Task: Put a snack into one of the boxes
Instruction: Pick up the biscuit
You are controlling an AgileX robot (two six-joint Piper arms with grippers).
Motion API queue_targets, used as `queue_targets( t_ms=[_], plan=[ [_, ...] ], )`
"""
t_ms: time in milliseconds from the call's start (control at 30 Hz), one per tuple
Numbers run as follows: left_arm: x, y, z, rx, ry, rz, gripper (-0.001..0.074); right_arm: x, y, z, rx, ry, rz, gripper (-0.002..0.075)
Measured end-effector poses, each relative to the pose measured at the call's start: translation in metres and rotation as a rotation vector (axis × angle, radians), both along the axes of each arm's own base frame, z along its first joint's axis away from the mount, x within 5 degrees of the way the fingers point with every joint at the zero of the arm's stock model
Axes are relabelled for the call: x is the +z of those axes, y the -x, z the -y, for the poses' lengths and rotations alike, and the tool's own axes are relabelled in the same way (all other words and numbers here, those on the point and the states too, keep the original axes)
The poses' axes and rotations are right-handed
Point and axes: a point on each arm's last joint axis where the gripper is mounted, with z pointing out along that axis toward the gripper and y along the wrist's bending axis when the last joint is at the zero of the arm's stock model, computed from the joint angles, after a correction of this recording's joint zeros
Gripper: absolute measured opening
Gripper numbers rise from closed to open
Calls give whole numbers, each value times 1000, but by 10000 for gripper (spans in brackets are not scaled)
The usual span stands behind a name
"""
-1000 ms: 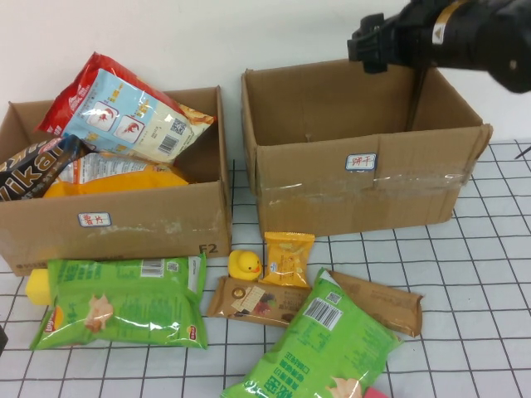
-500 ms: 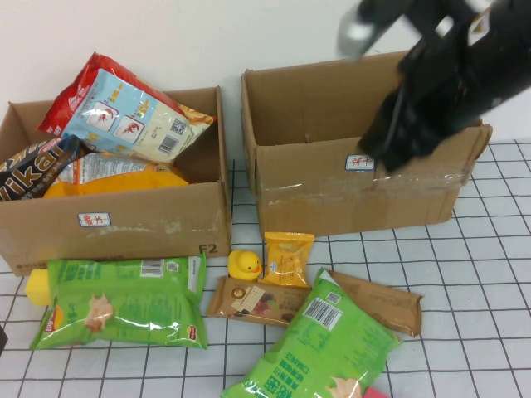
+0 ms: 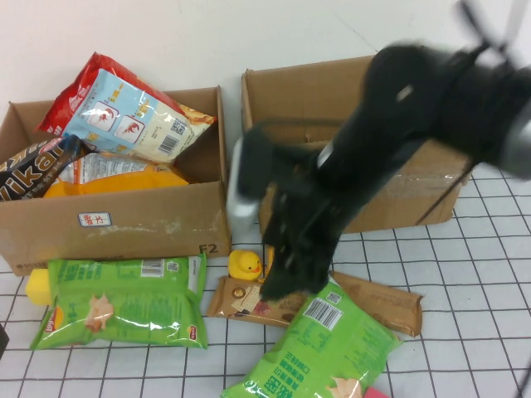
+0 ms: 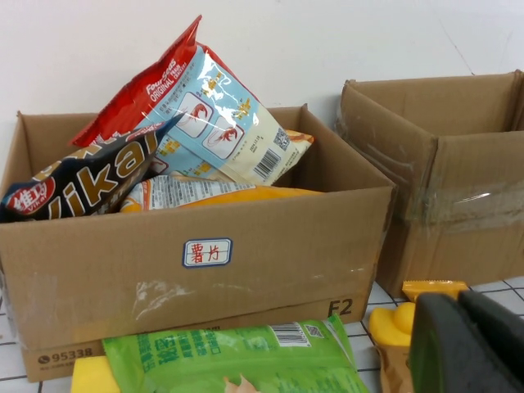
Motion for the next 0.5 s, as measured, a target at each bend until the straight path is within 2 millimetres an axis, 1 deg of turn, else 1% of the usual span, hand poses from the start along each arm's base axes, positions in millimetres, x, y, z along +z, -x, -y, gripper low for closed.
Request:
queue_targets(
  t_ms=[33, 100, 200, 267, 367, 500],
  plan=[
    [0, 0, 0, 0, 0, 0, -1, -11, -1, -6, 24, 20, 2, 549],
    [0, 0, 0, -3, -1, -3, -1, -31, -5, -14, 46, 58, -3, 573],
    [0, 0, 1, -7, -1, -5, -1, -61, -13, -19, 37, 115, -27, 587],
    [-1, 0, 1, -9, 1, -6, -1, -76, -18, -20, 19, 144, -36, 590],
    [0, 0, 1, -9, 7, -6, -1, -89, -22, -22, 5, 166, -32, 591],
    [0, 0, 1, -9, 7, -6, -1, -96, -27, -23, -7, 162, -4, 591]
  ],
)
